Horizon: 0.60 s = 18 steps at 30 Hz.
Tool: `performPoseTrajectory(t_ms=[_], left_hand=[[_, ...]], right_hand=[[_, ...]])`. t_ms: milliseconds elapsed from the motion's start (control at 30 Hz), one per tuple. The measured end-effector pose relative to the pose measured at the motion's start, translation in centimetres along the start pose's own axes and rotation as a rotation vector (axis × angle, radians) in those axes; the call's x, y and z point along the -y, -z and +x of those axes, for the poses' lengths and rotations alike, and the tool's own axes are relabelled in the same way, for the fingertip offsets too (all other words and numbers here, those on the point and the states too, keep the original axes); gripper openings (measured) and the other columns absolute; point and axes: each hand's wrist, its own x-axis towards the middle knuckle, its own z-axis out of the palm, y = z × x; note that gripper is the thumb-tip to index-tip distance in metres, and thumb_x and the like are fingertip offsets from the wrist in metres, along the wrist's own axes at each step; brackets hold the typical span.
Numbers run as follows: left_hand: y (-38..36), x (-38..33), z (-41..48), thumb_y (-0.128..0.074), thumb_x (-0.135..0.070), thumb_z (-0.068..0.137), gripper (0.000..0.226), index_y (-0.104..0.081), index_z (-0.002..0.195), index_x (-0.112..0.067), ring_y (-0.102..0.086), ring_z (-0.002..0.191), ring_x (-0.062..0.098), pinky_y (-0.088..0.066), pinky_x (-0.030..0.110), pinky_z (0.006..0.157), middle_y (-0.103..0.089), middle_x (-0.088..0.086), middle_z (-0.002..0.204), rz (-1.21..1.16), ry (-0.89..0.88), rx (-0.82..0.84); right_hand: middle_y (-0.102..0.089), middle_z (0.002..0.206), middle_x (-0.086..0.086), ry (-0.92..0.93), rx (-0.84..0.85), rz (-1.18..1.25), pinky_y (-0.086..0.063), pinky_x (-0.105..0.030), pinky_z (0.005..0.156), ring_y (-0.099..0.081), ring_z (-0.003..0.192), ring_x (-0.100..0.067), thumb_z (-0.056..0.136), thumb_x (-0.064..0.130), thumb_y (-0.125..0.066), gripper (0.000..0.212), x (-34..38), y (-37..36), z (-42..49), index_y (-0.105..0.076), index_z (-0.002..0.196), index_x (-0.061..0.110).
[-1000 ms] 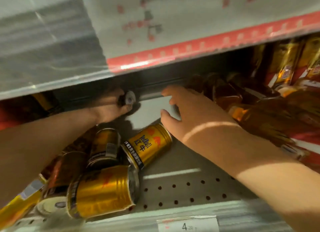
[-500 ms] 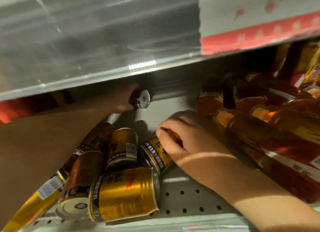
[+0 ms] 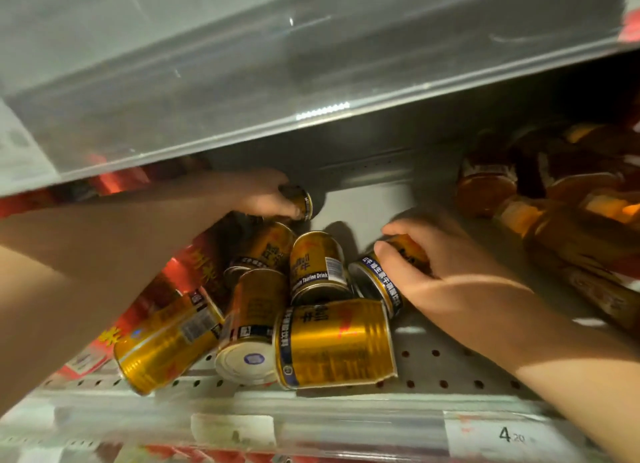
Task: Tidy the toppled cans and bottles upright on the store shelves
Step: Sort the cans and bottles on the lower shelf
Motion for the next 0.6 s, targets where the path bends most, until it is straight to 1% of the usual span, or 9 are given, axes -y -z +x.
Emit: performPoseTrajectory(t_ms=[33, 100, 133, 200, 267, 333, 433, 533, 600], left_hand=[[0.3, -0.2, -0.3, -0.070, -0.055, 0.087, 0.068, -0.052, 0.143, -0.021, -0.058, 0.108, 0.022, -0.051, 0.033, 0.082, -0.060, 0.003, 0.128, 0.030, 0.006, 0.008], [0.5, -0.3, -0.5, -0.069, -0.057, 0.087, 0.068, -0.052, 0.141, -0.020, -0.057, 0.103, 0.020, -0.047, 0.030, 0.073, -0.058, 0.001, 0.121, 0.057, 0.029, 0.025], [0.3, -0.4, -0.6, -0.069, -0.059, 0.087, 0.070, -0.051, 0.141, -0.019, -0.056, 0.104, 0.020, -0.045, 0.029, 0.074, -0.058, 0.002, 0.122, 0.053, 0.043, 0.032], [-0.1, -0.3, -0.6, -0.068, -0.059, 0.088, 0.073, -0.049, 0.144, -0.017, -0.057, 0.110, 0.023, -0.045, 0.030, 0.083, -0.058, 0.006, 0.132, 0.048, 0.064, 0.036], [-0.5, -0.1, -0.5, -0.068, -0.057, 0.089, 0.073, -0.049, 0.144, -0.014, -0.058, 0.115, 0.026, -0.044, 0.031, 0.086, -0.058, 0.009, 0.136, 0.069, 0.089, 0.032], [-0.6, 0.2, -0.6, -0.068, -0.057, 0.087, 0.067, -0.057, 0.136, -0.013, -0.061, 0.110, 0.025, -0.049, 0.033, 0.087, -0.062, 0.008, 0.129, 0.122, 0.132, 0.023], [-0.9, 0.9, -0.7, -0.067, -0.061, 0.083, 0.063, -0.064, 0.128, -0.017, -0.065, 0.109, 0.026, -0.054, 0.043, 0.096, -0.068, 0.005, 0.122, 0.210, 0.164, 0.012], [-1.0, 0.9, -0.8, -0.067, -0.059, 0.083, 0.060, -0.064, 0.128, -0.019, -0.065, 0.111, 0.026, -0.054, 0.043, 0.098, -0.067, 0.004, 0.123, 0.230, 0.154, 0.023], [-0.9, 0.9, -0.8, -0.068, -0.053, 0.086, 0.061, -0.058, 0.136, -0.020, -0.063, 0.116, 0.027, -0.052, 0.043, 0.100, -0.063, 0.003, 0.131, 0.204, 0.112, 0.008]], right_hand=[[-0.038, 0.110, 0.026, -0.003, -0.010, -0.021, -0.033, -0.005, 0.066, -0.043, 0.090, 0.022, 0.073, 0.083, -0.023, 0.054, 0.1, 0.0, 0.0, -0.041, 0.117, 0.055], [-0.038, 0.109, 0.025, -0.006, -0.021, -0.029, -0.032, -0.004, 0.068, -0.043, 0.089, 0.021, 0.075, 0.082, -0.023, 0.053, 0.2, 0.0, -0.1, -0.041, 0.117, 0.054], [-0.038, 0.108, 0.024, -0.001, -0.025, -0.027, -0.032, -0.005, 0.069, -0.043, 0.090, 0.022, 0.076, 0.081, -0.024, 0.051, 0.3, 0.0, -0.3, -0.041, 0.116, 0.054], [-0.037, 0.107, 0.025, 0.005, -0.037, -0.017, -0.033, -0.005, 0.071, -0.044, 0.092, 0.020, 0.078, 0.079, -0.027, 0.049, 0.3, 0.0, -0.5, -0.043, 0.116, 0.053], [-0.037, 0.108, 0.026, 0.005, -0.049, 0.003, -0.033, -0.005, 0.073, -0.046, 0.093, 0.017, 0.081, 0.076, -0.033, 0.046, 0.2, 0.0, -0.6, -0.046, 0.118, 0.051], [-0.038, 0.112, 0.025, 0.012, -0.054, 0.004, -0.033, -0.003, 0.076, -0.044, 0.094, 0.018, 0.085, 0.071, -0.038, 0.043, 0.1, 0.0, -0.7, -0.049, 0.120, 0.049], [-0.039, 0.115, 0.023, 0.042, -0.072, -0.039, -0.031, 0.003, 0.077, -0.040, 0.094, 0.023, 0.086, 0.067, -0.039, 0.043, 0.3, 0.1, -0.6, -0.052, 0.121, 0.045], [-0.043, 0.114, 0.020, 0.060, -0.094, -0.053, -0.025, 0.007, 0.080, -0.039, 0.094, 0.025, 0.087, 0.065, -0.040, 0.042, 0.4, 0.1, -0.6, -0.054, 0.120, 0.042], [-0.045, 0.113, 0.018, 0.056, -0.109, -0.035, -0.029, 0.005, 0.079, -0.042, 0.094, 0.021, 0.088, 0.064, -0.042, 0.039, 0.2, 0.0, -0.6, -0.055, 0.118, 0.042]])
